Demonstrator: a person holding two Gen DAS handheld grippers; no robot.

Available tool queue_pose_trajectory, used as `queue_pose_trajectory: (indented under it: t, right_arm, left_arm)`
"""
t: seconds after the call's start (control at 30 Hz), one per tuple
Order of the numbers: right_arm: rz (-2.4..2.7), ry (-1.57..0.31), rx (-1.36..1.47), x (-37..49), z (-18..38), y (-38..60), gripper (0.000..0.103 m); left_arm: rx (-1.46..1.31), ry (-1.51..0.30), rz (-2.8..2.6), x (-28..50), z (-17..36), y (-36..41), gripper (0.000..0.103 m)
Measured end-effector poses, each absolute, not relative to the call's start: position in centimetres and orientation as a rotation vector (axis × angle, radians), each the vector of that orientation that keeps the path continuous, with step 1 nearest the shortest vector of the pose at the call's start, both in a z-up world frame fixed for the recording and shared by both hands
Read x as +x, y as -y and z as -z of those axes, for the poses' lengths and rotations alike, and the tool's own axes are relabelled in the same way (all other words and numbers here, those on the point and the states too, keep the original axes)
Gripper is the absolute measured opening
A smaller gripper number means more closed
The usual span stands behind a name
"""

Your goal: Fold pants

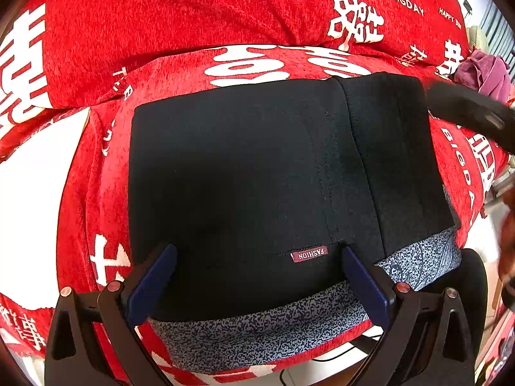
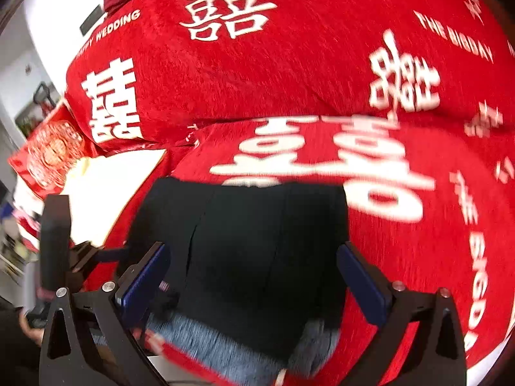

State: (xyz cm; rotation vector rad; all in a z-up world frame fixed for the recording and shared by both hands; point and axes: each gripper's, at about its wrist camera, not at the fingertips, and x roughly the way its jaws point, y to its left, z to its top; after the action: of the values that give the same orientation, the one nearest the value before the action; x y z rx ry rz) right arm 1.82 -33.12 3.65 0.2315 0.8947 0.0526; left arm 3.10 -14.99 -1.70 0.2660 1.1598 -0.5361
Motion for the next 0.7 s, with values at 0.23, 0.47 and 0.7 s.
queue_pose_trajectory:
  t: [0.23, 0.47, 0.7]
  right_arm:
    - [0.046, -1.036, 0.162, 8.3, 0.9, 32.2, 0.103]
    - [0.07, -1.118, 0.15, 8.8, 3.7, 33.1, 0.103]
    - [0.061, -0.911, 0.208, 2.4, -3.5, 32.4, 0.103]
  left_arm:
    - [0.235, -1.156, 0.548, 3.2, 2.0, 14.7, 0.102]
    - [0.246, -1.142, 0.569, 2.9, 1.8, 14.7, 0.102]
    - [0.07, -1.097, 0.508, 6.6, -3.0, 7.8, 0.102]
